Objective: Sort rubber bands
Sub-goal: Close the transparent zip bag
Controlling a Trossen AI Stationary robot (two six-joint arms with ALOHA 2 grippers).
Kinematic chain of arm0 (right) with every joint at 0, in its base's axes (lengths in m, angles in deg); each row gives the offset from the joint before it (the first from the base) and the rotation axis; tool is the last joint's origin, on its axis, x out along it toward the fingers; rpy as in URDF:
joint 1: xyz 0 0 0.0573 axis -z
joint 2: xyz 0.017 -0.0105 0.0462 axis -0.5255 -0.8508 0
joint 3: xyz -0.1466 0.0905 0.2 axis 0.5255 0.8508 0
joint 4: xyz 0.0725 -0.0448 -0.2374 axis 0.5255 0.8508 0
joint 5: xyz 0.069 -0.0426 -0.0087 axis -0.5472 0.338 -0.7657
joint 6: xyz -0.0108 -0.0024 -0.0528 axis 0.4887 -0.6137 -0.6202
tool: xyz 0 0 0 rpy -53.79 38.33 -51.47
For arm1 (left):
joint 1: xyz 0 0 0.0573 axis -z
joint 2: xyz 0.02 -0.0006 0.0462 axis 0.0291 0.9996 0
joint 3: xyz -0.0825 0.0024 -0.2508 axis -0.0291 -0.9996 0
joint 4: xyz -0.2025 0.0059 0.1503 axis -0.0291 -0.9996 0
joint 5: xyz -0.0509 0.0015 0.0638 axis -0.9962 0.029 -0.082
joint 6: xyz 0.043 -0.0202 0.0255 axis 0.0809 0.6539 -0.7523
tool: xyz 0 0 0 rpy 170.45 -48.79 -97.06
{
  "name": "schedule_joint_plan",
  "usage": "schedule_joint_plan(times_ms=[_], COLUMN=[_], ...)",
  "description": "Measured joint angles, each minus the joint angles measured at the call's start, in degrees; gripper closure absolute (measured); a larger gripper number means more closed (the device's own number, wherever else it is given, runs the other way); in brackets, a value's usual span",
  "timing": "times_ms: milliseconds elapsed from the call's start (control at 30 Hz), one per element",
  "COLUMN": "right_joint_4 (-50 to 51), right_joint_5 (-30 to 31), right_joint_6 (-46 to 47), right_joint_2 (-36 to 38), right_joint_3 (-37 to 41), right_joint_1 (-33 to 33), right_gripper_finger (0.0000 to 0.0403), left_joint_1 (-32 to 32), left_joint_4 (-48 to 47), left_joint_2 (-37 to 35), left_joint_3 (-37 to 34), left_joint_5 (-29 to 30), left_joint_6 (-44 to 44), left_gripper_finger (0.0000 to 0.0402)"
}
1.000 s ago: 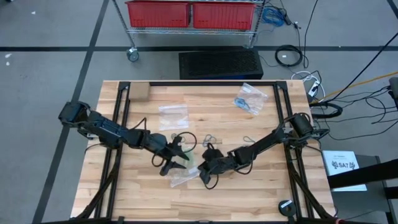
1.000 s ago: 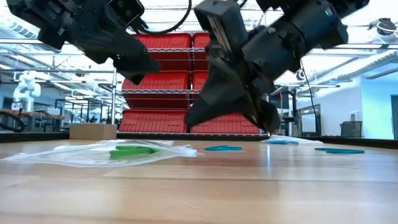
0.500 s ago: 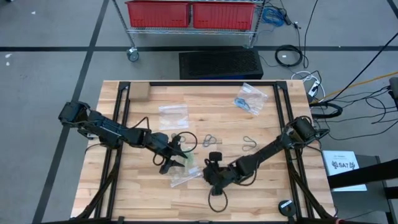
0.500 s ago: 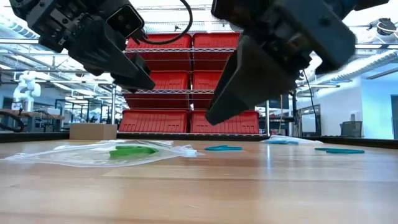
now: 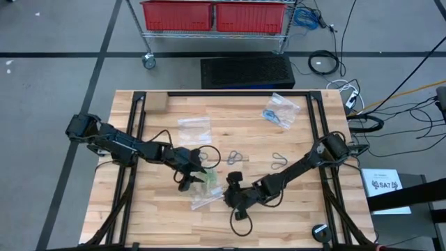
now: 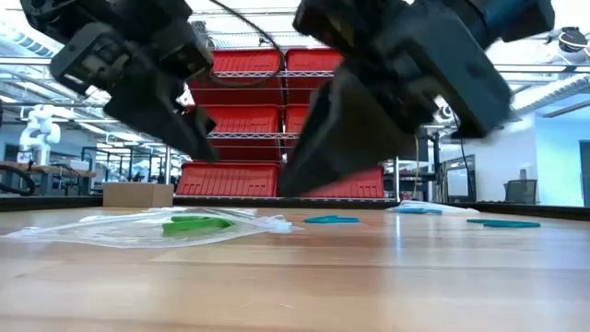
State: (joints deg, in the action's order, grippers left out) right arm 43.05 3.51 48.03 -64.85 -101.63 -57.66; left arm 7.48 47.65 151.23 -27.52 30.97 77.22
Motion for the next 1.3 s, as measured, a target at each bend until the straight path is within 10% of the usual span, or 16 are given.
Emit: schedule_joint_plan(times_ms=[200,467,1300], right_joint_4=[-4.98,-1.46,10.49], right_joint_5=[-6.38,-15.86,-10.50], right_joint_6=[3.52,7.72,10.89], right_joint_2=[0.07,-0.04,2.36], right_joint_3=[-0.11,-0.04,-0.02], right_joint_1=[2.46,3.51,7.59], right_gripper_finger=[0.0390,0.0401,0.0403], left_joint_1=[-0.02,0.22,12.30], left_joint_4=[-8.93,-15.51,-4.03], left_joint_2=[0.00,0.02,0.02], left_joint_3=[0.00,-0.45,-1.71], left_joint_5=[0.03,0.81,6.68], left_joint_6=[0.26,4.40,18.76], left_gripper_finger=[0.0268,0.0392,0.0399])
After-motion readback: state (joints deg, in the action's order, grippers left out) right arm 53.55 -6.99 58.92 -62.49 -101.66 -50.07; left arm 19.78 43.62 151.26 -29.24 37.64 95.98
